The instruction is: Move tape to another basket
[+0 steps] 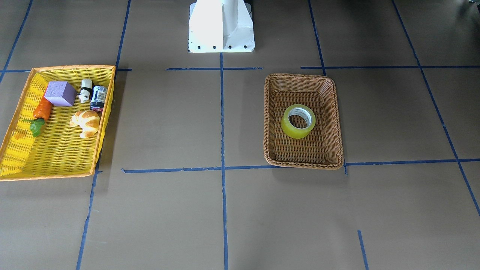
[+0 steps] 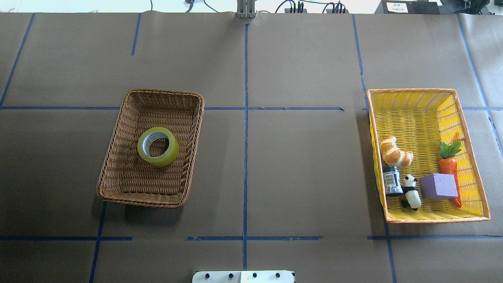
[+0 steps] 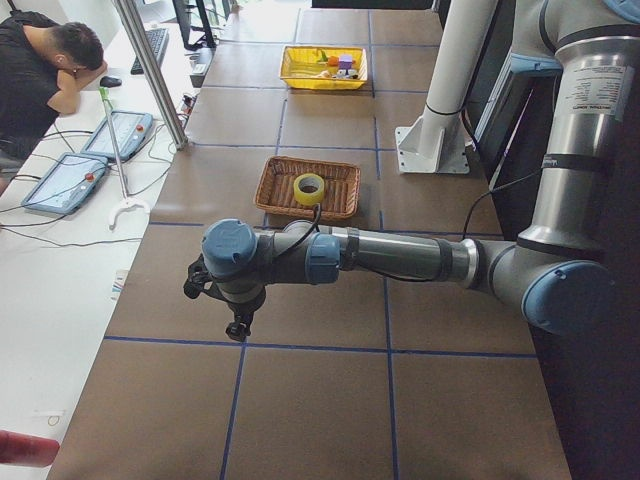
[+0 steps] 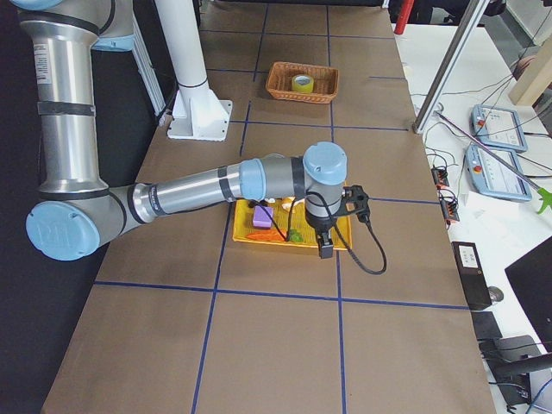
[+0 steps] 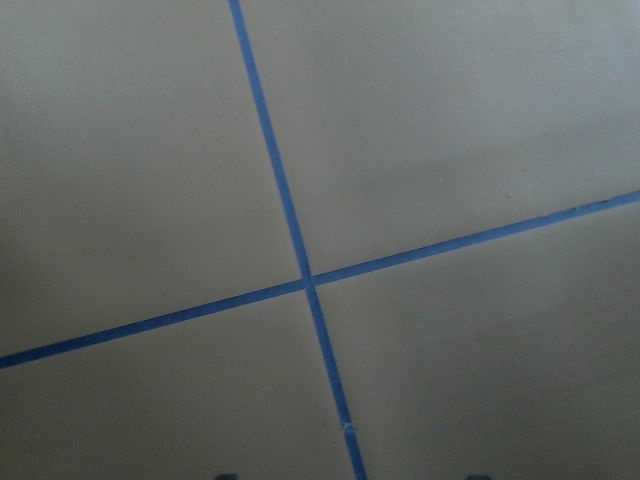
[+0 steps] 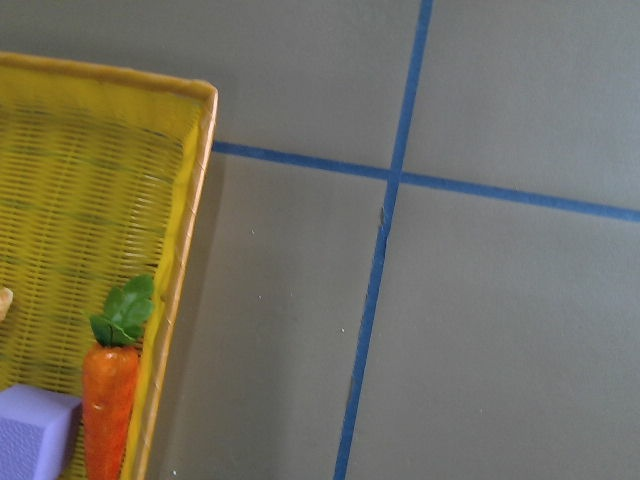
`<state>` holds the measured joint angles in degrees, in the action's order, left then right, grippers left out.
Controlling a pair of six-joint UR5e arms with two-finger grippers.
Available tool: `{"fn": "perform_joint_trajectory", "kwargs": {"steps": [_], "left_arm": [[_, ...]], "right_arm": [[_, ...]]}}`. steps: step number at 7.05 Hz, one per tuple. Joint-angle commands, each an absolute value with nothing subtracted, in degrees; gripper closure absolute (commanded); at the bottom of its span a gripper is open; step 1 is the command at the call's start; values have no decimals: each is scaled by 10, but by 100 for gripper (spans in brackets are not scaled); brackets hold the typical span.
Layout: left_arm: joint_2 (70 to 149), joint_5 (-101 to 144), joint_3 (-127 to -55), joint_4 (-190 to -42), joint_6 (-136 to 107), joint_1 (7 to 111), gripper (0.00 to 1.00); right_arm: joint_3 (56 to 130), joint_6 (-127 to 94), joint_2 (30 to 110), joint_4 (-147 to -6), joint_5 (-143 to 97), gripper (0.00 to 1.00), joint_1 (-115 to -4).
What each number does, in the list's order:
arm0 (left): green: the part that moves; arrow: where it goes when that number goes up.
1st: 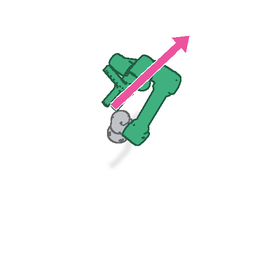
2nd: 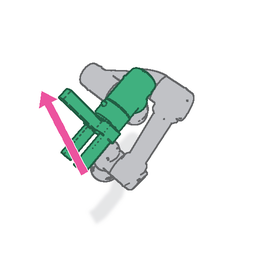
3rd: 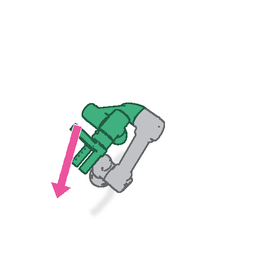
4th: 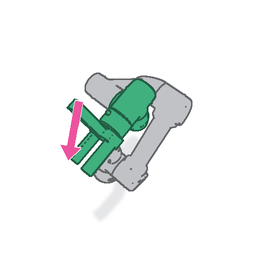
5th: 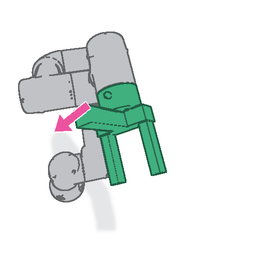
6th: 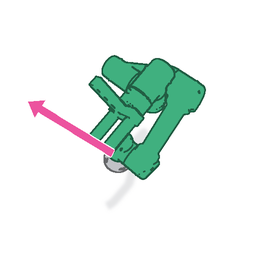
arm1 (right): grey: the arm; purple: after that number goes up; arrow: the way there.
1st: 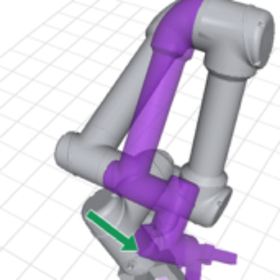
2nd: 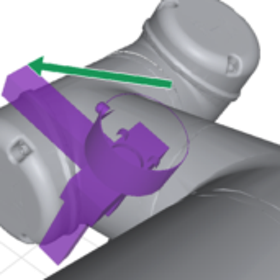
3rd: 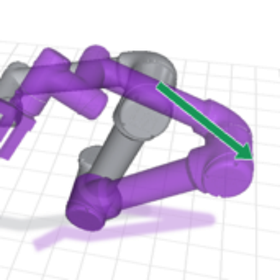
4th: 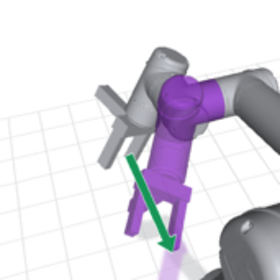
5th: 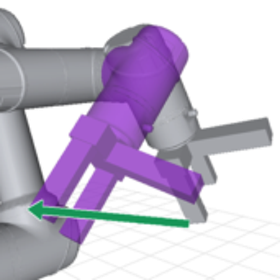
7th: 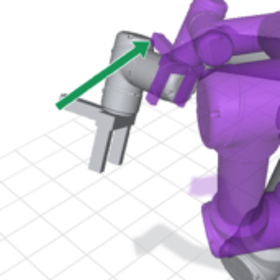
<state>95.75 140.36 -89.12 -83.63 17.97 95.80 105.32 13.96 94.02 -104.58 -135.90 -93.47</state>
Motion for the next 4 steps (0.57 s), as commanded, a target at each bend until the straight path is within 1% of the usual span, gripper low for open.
{"fn": "perform_joint_trajectory", "kwargs": {"steps": [1, 3, 4], "left_arm": [[958, 1384, -870, -834, 123, 954, 0], [957, 1360, -895, -809, 119, 950, 0], [955, 1358, -897, -797, 150, 940, 0]], "right_arm": [[1051, 147, 961, -1066, -1355, 0, -933], [1050, 115, 955, -1066, -1356, 0, -885], [1048, 100, 956, -1062, -1356, 0, -878]]}}
